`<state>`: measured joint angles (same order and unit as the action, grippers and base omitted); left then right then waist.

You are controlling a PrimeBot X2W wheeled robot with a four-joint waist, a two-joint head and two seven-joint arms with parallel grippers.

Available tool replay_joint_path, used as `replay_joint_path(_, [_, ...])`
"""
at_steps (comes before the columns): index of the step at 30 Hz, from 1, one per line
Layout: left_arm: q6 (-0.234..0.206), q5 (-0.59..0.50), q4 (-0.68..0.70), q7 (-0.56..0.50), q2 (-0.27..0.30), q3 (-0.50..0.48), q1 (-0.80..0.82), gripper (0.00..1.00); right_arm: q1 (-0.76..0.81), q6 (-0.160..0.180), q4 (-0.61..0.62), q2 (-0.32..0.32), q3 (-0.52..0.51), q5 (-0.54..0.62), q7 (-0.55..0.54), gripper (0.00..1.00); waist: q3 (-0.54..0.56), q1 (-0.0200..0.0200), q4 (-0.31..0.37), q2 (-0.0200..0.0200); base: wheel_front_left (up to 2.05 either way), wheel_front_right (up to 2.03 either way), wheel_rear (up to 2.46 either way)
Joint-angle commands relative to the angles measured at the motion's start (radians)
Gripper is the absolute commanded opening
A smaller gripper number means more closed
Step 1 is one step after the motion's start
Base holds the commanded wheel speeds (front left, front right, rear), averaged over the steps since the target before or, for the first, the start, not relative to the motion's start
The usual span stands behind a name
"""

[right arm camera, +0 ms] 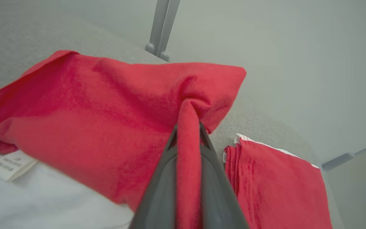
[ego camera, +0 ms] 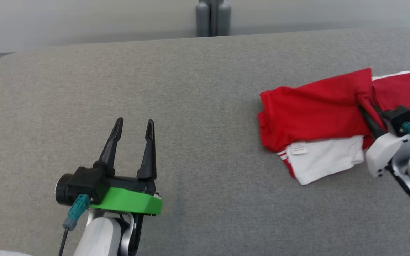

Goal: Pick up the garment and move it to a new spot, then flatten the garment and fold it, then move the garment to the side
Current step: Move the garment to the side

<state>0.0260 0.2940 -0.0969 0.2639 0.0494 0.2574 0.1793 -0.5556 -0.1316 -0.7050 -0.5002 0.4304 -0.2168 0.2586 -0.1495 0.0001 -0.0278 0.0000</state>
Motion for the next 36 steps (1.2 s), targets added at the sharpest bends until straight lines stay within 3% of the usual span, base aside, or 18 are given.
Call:
replay_joint_path(1, [0.0,-0.015,0.004,0.0,0.003,0.0,0.031,1.0,-0.038,0.002,0.0,-0.04,0.015,0.014,0.006,0.0,-0.076,-0.0001,0.085,0.0,0.0,0.0,0.0])
replay_joint_path(7, [0.008,-0.042,0.001,0.0,0.003,0.012,0.092,1.0,-0.139,0.002,-0.04,-0.158,0.037,0.006,0.006,0.0,-0.165,-0.0001,0.129,0.0,0.0,0.0,0.0])
replay_joint_path(13, [0.015,-0.063,0.004,0.0,0.004,0.016,0.13,1.0,-0.217,0.002,-0.116,-0.225,0.043,0.036,0.007,0.0,-0.229,-0.0001,0.129,0.0,0.0,0.0,0.0])
replay_joint_path(22, [0.014,-0.082,0.004,0.0,0.004,0.015,0.155,1.0,-0.283,0.002,-0.224,-0.272,-0.021,0.091,0.007,0.0,-0.275,-0.0001,0.099,0.0,0.0,0.0,0.0])
replay_joint_path(28, [0.009,-0.082,0.009,0.0,0.004,0.018,0.156,1.0,-0.298,0.002,-0.306,-0.259,-0.092,0.112,0.006,0.0,-0.286,-0.0001,0.078,0.0,0.0,0.0,0.0])
replay_joint_path(29, [0.009,-0.082,0.01,0.0,0.004,0.018,0.155,1.0,-0.301,0.002,-0.318,-0.254,-0.107,0.115,0.006,0.33,-0.286,-0.0001,0.075,0.0,0.0,0.0,0.0])
replay_joint_path(30, [0.008,-0.083,0.01,0.0,0.004,0.017,0.154,1.0,-0.3,0.002,-0.334,-0.244,-0.119,0.111,0.006,1.0,-0.286,-0.0001,0.073,0.0,0.0,0.0,0.0])
replay_joint_path(36, [0.007,-0.079,0.006,0.0,0.004,0.006,0.145,1.0,-0.281,0.002,-0.429,-0.178,-0.128,0.11,0.006,1.0,-0.265,-0.0001,0.066,0.0,0.0,0.0,0.0])
